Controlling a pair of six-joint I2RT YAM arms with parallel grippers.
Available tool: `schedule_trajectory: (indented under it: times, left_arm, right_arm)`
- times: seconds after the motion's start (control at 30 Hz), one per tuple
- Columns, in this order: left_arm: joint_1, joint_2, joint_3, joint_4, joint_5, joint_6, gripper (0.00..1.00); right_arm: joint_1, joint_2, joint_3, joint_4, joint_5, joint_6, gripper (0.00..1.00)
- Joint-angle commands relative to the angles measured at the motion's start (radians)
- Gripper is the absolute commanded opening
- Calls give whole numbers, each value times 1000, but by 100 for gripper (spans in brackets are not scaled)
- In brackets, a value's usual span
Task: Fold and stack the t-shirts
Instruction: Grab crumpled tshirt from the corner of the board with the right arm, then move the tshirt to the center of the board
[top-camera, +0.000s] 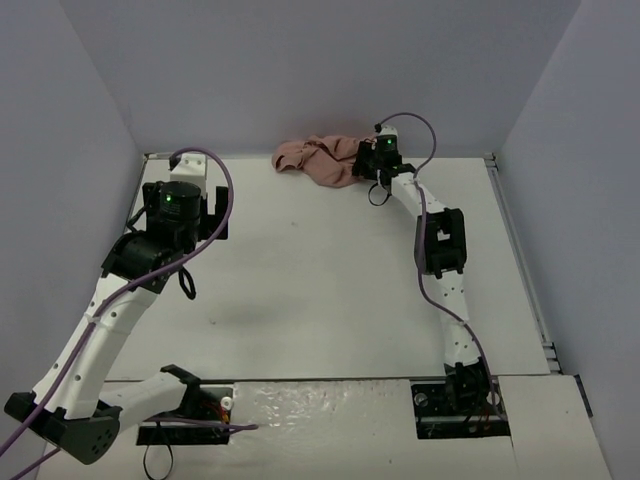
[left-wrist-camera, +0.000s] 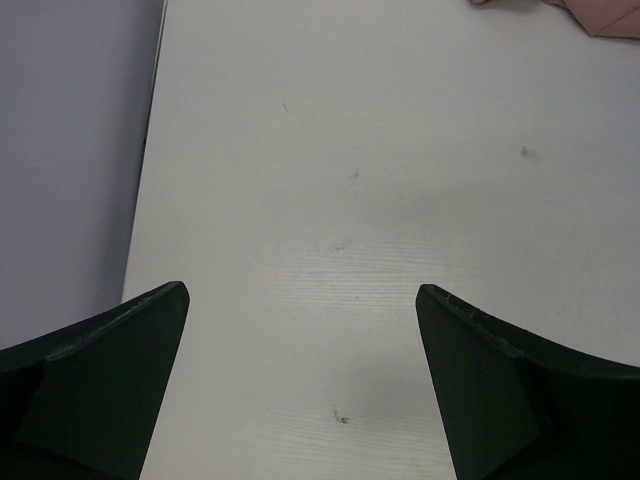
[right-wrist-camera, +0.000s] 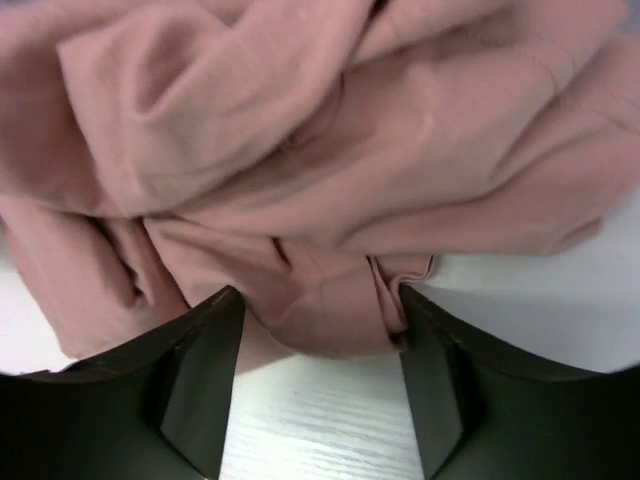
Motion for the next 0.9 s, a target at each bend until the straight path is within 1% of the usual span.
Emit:
schedule_trajectory:
  times: [0.0, 0.07, 0.13, 0.17, 0.2, 0.4, 0.47, 0.53, 0.6, 0.67, 0.73, 0.8, 0.87]
  left_arm:
    - [-2, -19, 20, -4, 16, -38, 97]
    - [-2, -24, 22, -9, 21, -42, 97]
    - [-2, -38, 29, -15, 27, -44, 97]
    - [-2, -42, 33, -14, 25, -44, 97]
    - [-2, -45, 42, -13, 21, -44, 97]
    - [-2, -46, 106, -11, 21, -33, 97]
    - [-2, -44, 125, -11, 32, -31, 97]
    - [-2, -46, 140, -12, 43, -31, 97]
    - [-3, -52, 145, -12, 56, -34, 97]
    - [-5, -56, 143, -10, 64, -38, 97]
    - [-3, -58, 135, -10, 82, -47, 97]
    - [-3, -56, 121, -13, 105, -61, 97]
    - [-5, -49, 104, -9, 137, -88, 97]
  right_arm:
    - [11, 6, 95, 78, -23, -19, 40]
    - [10, -5, 92, 78, -23, -19, 31]
    - [14, -83, 52, 78, -29, -18, 8]
    - [17, -123, 40, 76, -26, -22, 4]
    - [28, -197, 27, 76, -20, -35, 0]
    - [66, -554, -107, 61, -20, -19, 0]
    - [91, -740, -251, 53, 17, -10, 0]
    - [128, -889, -392, 41, 50, 12, 0]
    - [180, -991, -489, 3, 102, 58, 0]
    - [234, -1134, -643, -31, 178, 95, 0]
    - [320, -1265, -782, -84, 235, 151, 0]
    - [415, -1353, -953, -134, 287, 215, 0]
    - [539, -1415, -1077, -189, 319, 314, 13]
